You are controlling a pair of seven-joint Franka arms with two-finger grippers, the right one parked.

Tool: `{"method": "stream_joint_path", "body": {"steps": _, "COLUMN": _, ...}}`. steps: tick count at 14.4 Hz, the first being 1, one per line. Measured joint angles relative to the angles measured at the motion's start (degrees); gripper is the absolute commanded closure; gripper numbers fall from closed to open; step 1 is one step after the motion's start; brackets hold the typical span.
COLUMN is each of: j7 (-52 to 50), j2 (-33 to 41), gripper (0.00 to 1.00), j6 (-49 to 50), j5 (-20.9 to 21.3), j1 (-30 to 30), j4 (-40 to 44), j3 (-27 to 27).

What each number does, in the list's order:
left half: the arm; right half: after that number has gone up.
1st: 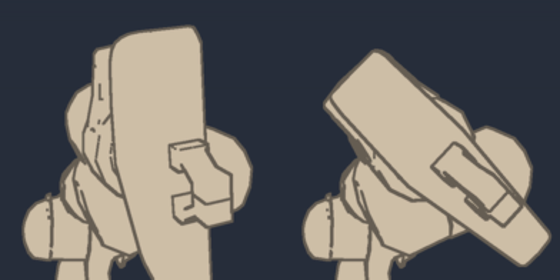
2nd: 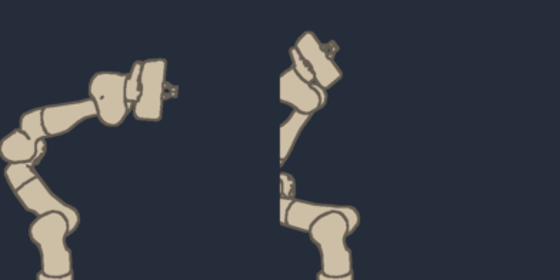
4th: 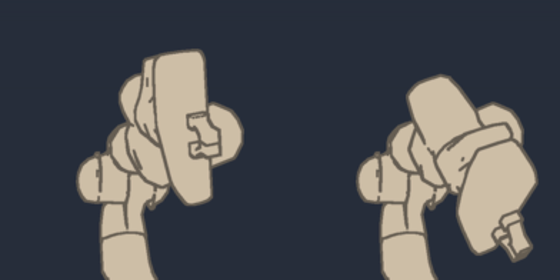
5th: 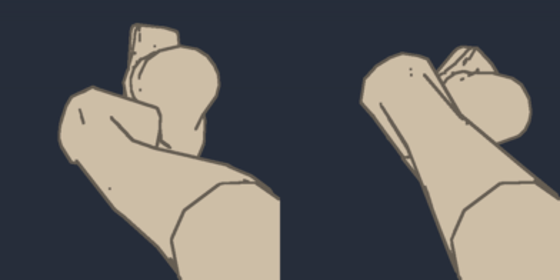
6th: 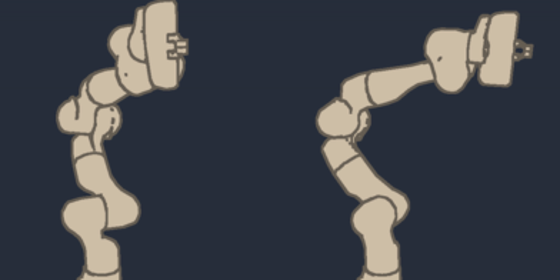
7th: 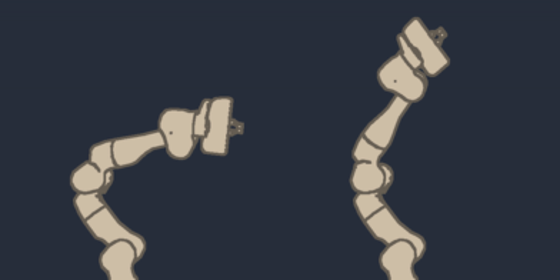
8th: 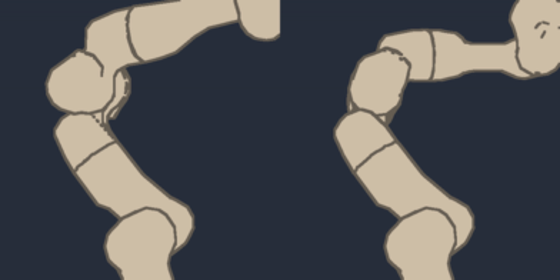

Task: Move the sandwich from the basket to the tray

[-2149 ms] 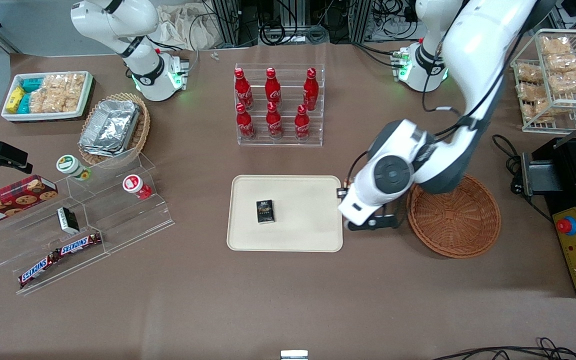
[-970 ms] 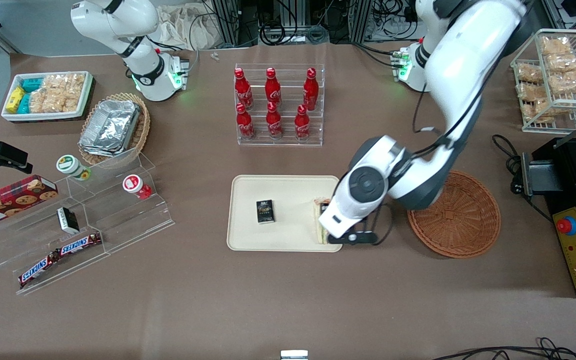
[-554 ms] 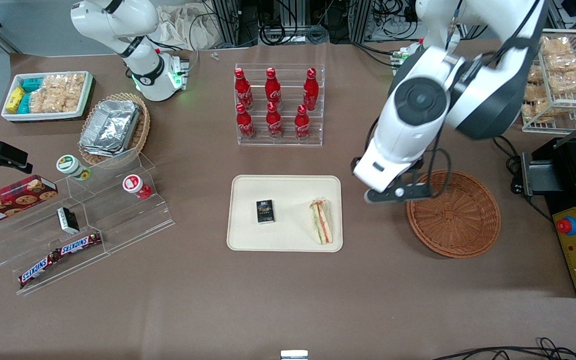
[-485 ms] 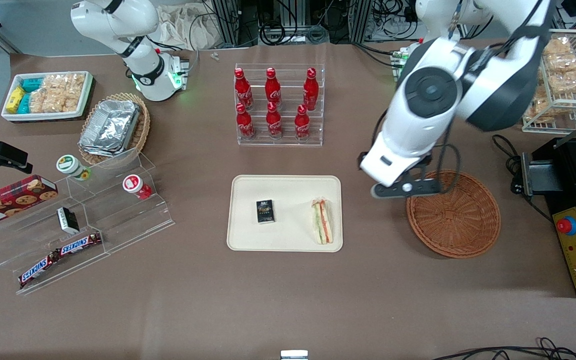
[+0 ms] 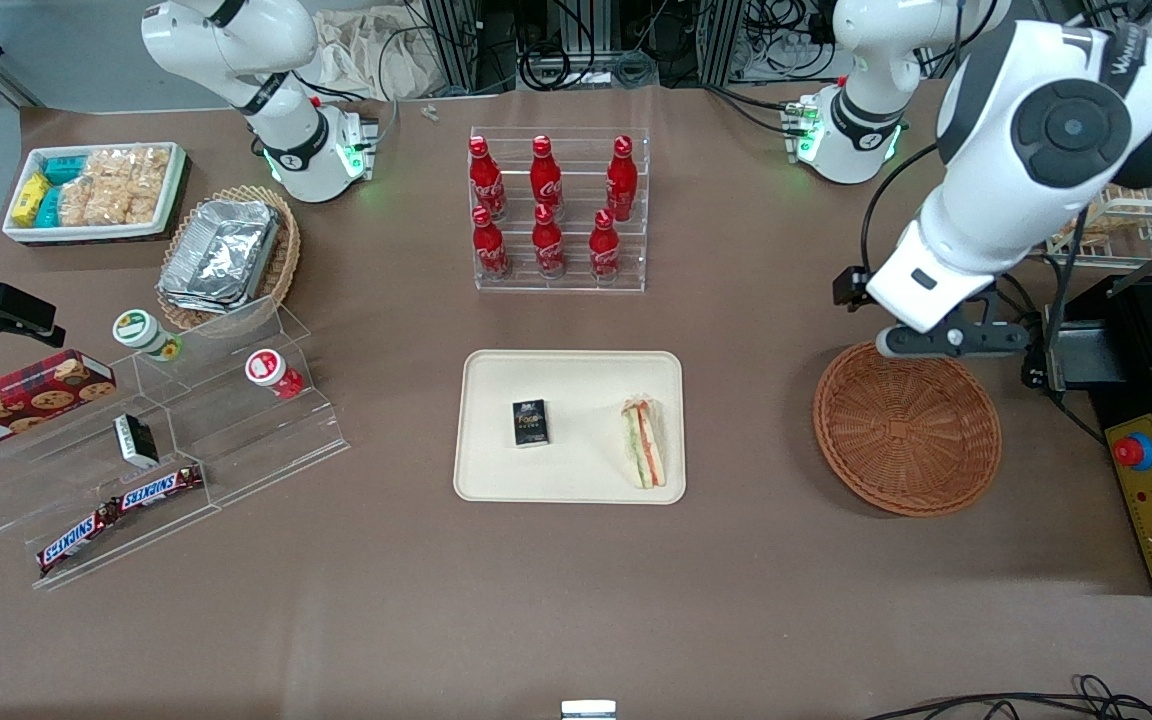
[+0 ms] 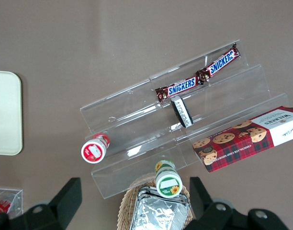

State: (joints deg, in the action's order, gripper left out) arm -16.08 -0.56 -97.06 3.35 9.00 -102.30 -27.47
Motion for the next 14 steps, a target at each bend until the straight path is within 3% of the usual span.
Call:
{"method": "stream_joint_path", "body": {"steps": 3, "j7": 10.72, "j2": 7.14, "gripper": 0.01, "j6": -3.82, "j5": -4.77, "j1": 2.26, "j4": -9.27, "j3": 3.90}}
{"method": "stream_joint_path", "body": {"steps": 5, "j7": 16.43, "j2": 8.49, "gripper": 0.06, "j6": -3.59, "j5": -5.41, "j1": 3.22, "j4": -10.04, "j3": 7.95}}
{"method": "stream_joint_path", "body": {"steps": 7, "j7": 18.33, "j2": 8.40, "gripper": 0.02, "j6": -3.11, "j5": -5.42, "j1": 3.63, "j4": -10.04, "j3": 10.35}}
{"method": "stream_joint_path", "body": {"steps": 10, "j7": 18.67, "j2": 7.68, "gripper": 0.01, "j6": -1.51, "j5": -4.77, "j1": 3.62, "j4": -8.26, "j3": 10.77}}
{"method": "stream_joint_path", "body": {"steps": 14, "j7": 18.61, "j2": 2.10, "gripper": 0.01, "j6": 2.89, "j5": -2.56, "j1": 3.62, "j4": 1.19, "j3": 10.72}}
